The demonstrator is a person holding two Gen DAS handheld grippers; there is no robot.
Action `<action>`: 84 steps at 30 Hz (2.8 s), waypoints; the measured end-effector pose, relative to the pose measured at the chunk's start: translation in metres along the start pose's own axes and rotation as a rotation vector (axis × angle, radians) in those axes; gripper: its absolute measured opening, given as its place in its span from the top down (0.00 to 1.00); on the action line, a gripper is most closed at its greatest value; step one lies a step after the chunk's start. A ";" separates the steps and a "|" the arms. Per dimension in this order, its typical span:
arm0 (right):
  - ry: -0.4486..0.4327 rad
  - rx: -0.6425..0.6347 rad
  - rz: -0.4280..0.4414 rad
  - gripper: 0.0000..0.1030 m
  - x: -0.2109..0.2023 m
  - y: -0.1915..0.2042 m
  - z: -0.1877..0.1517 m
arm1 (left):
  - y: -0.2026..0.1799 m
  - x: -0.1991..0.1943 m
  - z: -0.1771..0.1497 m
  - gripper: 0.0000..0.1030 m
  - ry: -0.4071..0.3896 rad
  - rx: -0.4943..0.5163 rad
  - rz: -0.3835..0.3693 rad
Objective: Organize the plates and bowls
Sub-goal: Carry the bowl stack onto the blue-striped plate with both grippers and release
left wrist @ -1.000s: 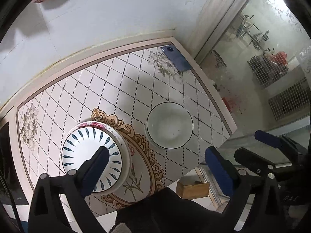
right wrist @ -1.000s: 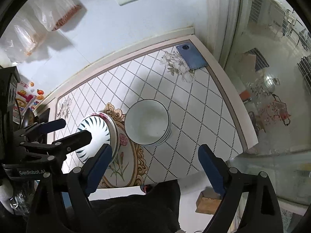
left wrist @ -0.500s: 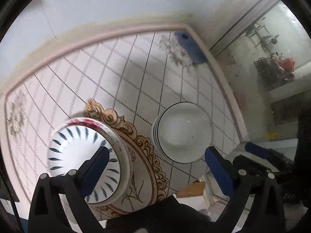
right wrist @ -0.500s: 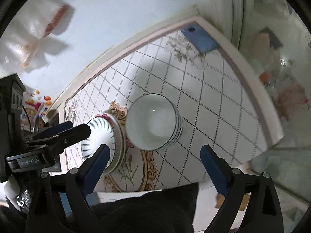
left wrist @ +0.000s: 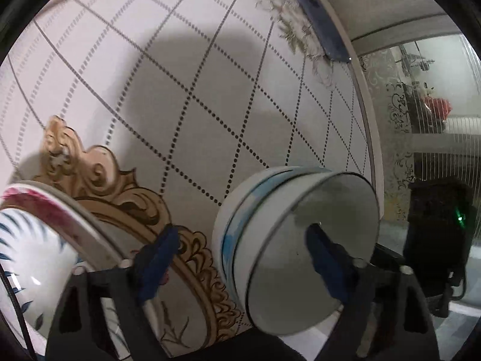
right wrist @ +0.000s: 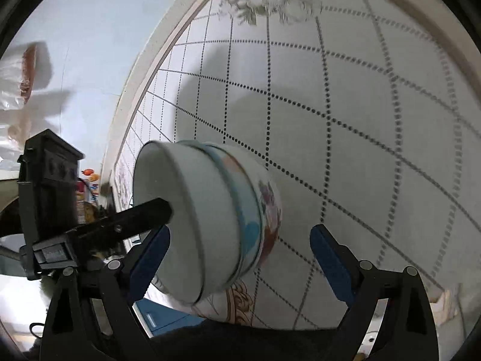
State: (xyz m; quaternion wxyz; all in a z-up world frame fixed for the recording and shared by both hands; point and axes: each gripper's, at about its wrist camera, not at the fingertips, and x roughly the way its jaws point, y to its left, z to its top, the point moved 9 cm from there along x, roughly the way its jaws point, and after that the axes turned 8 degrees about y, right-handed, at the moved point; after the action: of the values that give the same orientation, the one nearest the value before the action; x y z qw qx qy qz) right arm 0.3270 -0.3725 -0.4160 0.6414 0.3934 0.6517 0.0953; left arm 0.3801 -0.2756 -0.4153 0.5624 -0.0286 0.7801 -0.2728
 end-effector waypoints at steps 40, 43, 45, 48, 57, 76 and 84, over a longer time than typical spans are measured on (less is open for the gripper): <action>0.201 -0.257 0.024 0.40 0.119 0.172 0.025 | 0.116 -0.125 -0.048 0.61 -0.232 -0.247 0.049; 0.240 -0.308 0.019 0.40 0.139 0.193 0.019 | 0.142 -0.133 -0.059 0.61 -0.253 -0.310 0.041; 0.264 -0.334 0.016 0.40 0.153 0.205 0.015 | 0.158 -0.136 -0.067 0.61 -0.265 -0.347 0.037; 0.298 -0.370 0.011 0.41 0.169 0.218 0.006 | 0.176 -0.137 -0.076 0.61 -0.272 -0.388 0.029; 0.370 -0.394 -0.013 0.41 0.196 0.219 -0.021 | 0.195 -0.128 -0.082 0.61 -0.268 -0.449 0.009; 0.354 -0.368 -0.061 0.41 0.205 0.217 -0.024 | 0.196 -0.125 -0.081 0.63 -0.266 -0.396 0.096; 0.240 -0.359 -0.120 0.41 0.173 0.220 -0.025 | 0.194 -0.142 -0.103 0.61 -0.330 -0.363 0.239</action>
State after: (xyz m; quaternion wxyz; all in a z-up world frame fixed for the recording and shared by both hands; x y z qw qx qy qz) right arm 0.4132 -0.1056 -0.4055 0.6236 0.2194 0.7182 0.2174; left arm 0.3910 -0.0201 -0.3589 0.6958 -0.0808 0.7117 -0.0518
